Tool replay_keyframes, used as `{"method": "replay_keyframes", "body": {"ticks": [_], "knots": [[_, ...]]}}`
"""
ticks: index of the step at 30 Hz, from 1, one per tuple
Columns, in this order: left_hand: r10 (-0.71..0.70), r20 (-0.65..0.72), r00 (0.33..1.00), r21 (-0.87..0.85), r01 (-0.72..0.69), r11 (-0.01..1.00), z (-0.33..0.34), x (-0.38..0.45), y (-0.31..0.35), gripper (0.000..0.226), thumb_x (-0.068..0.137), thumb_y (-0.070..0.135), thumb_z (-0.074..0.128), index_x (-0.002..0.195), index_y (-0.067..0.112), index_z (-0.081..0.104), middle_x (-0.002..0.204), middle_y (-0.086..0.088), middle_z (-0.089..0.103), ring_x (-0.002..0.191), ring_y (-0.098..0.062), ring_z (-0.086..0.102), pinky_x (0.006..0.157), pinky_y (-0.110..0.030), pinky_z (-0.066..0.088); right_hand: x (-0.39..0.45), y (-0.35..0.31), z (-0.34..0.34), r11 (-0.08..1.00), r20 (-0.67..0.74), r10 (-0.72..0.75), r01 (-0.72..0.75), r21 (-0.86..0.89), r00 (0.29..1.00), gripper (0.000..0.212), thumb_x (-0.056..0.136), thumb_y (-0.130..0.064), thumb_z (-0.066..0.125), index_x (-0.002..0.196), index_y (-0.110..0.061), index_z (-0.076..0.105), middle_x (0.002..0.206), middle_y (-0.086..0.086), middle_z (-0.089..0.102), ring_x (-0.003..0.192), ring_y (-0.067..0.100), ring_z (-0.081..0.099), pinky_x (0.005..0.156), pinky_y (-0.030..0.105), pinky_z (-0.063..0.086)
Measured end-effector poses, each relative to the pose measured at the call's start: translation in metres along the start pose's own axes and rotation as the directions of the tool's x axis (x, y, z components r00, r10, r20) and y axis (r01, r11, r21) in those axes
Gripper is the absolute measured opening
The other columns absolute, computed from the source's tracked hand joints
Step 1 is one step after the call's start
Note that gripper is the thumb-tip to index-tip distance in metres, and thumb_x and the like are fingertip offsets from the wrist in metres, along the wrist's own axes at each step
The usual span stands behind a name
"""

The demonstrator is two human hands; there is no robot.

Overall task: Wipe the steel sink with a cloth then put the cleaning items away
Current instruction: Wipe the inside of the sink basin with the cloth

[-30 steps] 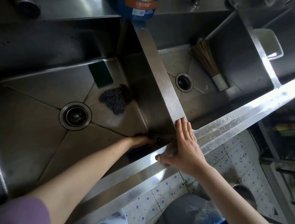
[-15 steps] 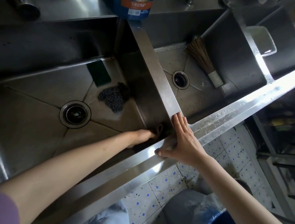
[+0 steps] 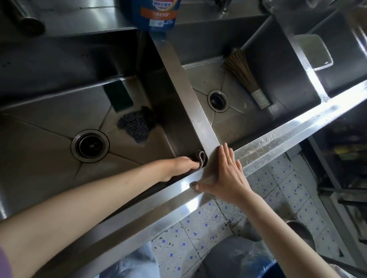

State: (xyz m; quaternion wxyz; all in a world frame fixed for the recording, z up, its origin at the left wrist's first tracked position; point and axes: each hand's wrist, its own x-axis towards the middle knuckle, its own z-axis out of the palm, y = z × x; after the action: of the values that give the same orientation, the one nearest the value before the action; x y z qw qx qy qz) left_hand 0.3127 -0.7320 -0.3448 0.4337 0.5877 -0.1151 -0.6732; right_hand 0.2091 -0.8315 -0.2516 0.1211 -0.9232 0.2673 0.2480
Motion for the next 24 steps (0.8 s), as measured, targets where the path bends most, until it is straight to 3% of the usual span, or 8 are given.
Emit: {"method": "replay_keyframes", "body": {"ticks": [3,8,17,20,24], "knots": [[-0.029,-0.082,0.996,-0.038,0.026,0.999,0.004,0.008,0.008,0.020,0.096,0.025,0.045,0.097,0.010,0.058,0.094,-0.005,0.057,0.096,-0.018,0.051,0.087,-0.027,0.037,0.001,0.002,0.000,1.000,0.019,-0.005,0.004,0.026,1.000,0.146,0.051,-0.081,0.067,0.150,-0.012,-0.017,0.158,0.001,-0.020,0.146,0.018,-0.017,0.119,0.037,-0.001],[-0.016,-0.203,0.979,-0.116,-0.008,0.993,0.008,0.022,0.013,0.043,0.099,0.026,0.042,0.128,-0.004,0.049,0.126,-0.014,0.057,0.120,-0.023,0.052,0.102,-0.031,0.038,0.002,0.005,0.001,1.000,0.028,-0.020,0.020,0.009,0.999,0.145,0.053,-0.084,0.062,0.149,-0.012,-0.019,0.157,0.002,-0.022,0.145,0.018,-0.020,0.118,0.034,-0.005],[-0.112,-0.257,0.960,-0.407,-0.003,0.913,0.000,0.039,0.013,0.049,0.101,0.031,0.036,0.132,-0.006,0.045,0.131,-0.018,0.054,0.121,-0.027,0.053,0.097,-0.029,0.043,0.004,0.005,-0.003,0.998,0.055,-0.058,0.059,-0.022,0.997,0.145,0.054,-0.084,0.061,0.148,-0.009,-0.021,0.157,0.004,-0.023,0.145,0.018,-0.019,0.112,0.029,-0.008],[-0.138,-0.261,0.955,-0.463,0.002,0.887,0.000,0.037,0.015,0.049,0.102,0.032,0.032,0.134,-0.004,0.043,0.134,-0.017,0.051,0.123,-0.028,0.051,0.103,-0.033,0.042,0.005,0.005,-0.006,0.997,0.051,-0.069,0.070,-0.036,0.996,0.141,0.057,-0.082,0.062,0.149,-0.009,-0.017,0.158,0.004,-0.018,0.146,0.018,-0.014,0.117,0.032,-0.003],[-0.147,-0.251,0.957,-0.498,0.002,0.867,0.000,0.037,0.015,0.047,0.103,0.029,0.030,0.134,-0.003,0.042,0.130,-0.018,0.053,0.115,-0.027,0.053,0.094,-0.033,0.043,0.004,0.003,-0.017,0.996,0.023,-0.086,0.087,-0.034,0.996,0.123,0.067,-0.074,0.063,0.152,-0.015,-0.005,0.161,-0.001,-0.005,0.147,0.020,0.010,0.118,0.037,0.017]]}}
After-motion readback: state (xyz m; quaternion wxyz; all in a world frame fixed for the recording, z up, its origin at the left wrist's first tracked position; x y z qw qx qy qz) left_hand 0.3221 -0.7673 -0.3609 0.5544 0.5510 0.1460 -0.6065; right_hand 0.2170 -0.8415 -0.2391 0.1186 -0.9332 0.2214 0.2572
